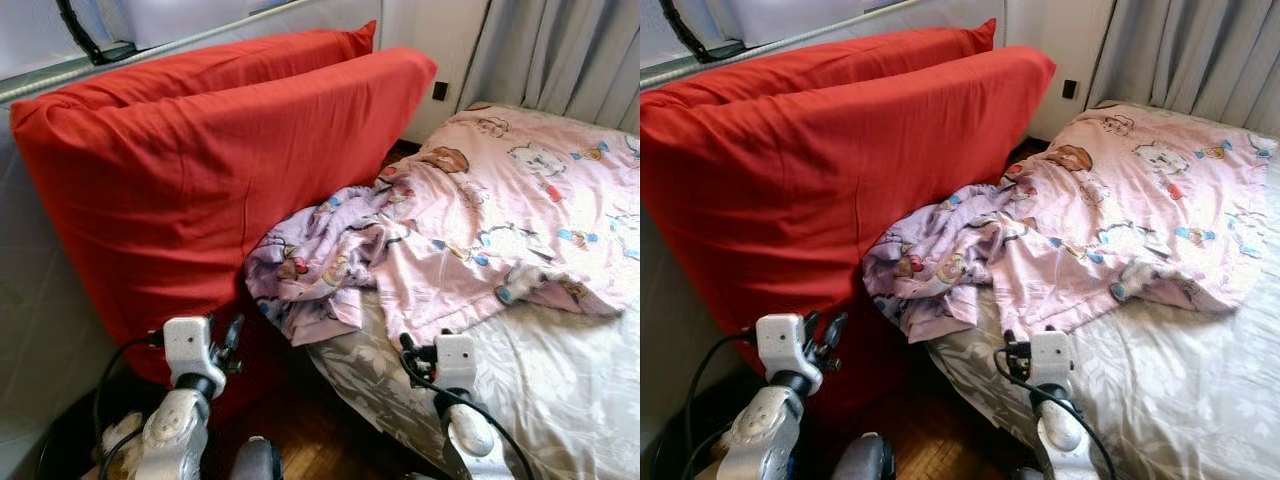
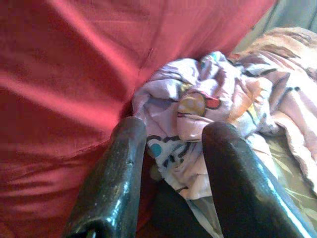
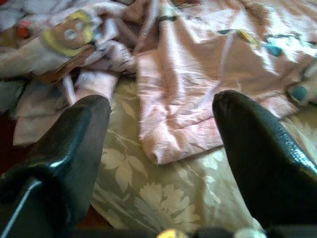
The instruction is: Clean up the room
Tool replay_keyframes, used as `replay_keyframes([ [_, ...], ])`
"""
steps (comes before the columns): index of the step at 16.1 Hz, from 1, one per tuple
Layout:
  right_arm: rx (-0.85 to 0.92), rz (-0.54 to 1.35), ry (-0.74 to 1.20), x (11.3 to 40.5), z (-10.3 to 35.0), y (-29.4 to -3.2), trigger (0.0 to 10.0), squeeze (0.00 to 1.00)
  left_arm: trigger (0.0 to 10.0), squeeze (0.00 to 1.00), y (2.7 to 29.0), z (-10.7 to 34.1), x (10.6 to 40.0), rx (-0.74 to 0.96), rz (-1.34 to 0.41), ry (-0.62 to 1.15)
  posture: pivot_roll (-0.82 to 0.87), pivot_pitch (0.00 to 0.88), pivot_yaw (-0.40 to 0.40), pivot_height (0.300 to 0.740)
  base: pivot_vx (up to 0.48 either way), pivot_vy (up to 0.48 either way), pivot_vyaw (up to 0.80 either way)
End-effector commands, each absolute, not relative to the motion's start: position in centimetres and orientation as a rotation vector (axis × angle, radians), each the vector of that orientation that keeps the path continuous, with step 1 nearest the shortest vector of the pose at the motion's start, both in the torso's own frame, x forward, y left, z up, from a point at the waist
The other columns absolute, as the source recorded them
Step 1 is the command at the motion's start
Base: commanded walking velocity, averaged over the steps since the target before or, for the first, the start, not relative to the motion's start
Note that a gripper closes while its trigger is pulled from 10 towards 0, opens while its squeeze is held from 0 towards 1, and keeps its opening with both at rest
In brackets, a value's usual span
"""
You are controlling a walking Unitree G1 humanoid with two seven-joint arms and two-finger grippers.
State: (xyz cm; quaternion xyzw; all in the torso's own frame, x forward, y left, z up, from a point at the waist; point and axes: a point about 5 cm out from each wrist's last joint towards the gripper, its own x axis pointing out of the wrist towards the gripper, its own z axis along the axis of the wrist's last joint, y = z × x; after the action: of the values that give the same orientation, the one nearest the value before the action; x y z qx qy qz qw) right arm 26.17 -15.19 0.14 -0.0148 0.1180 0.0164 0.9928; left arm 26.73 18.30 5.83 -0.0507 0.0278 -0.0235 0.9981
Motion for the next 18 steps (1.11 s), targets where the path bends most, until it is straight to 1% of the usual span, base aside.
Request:
replay_keyframes([
  [1,-0.038,0.059,0.223,26.48,0.45,-14.68,10.0,0.00,10.0,0.00,18.78,5.71,26.74,-0.102,-0.034,0.069,0.04,0.037,0.011,0.645,0.000,0.000,0.80],
  [10,-0.007,0.024,0.227,26.46,0.38,-14.90,10.0,0.00,10.0,0.00,18.80,5.74,26.74,-0.103,-0.043,0.070,0.04,0.030,0.015,0.645,0.000,0.000,0.00],
  [15,-0.035,0.046,0.237,26.47,0.27,-14.75,10.0,0.00,10.0,0.00,18.86,5.62,26.70,-0.106,-0.041,0.071,0.04,0.030,0.015,0.645,0.000,0.000,0.00],
  [17,-0.044,0.050,0.234,26.42,0.26,-14.75,10.0,0.00,10.0,0.00,18.85,5.54,26.64,-0.105,-0.044,0.073,0.04,0.018,0.017,0.645,0.244,0.000,0.00],
  [18,-0.051,0.057,0.236,26.39,0.23,-14.69,10.0,0.00,10.0,0.00,18.85,5.49,26.61,-0.107,-0.045,0.073,0.04,0.016,0.016,0.645,0.247,0.000,0.63],
])
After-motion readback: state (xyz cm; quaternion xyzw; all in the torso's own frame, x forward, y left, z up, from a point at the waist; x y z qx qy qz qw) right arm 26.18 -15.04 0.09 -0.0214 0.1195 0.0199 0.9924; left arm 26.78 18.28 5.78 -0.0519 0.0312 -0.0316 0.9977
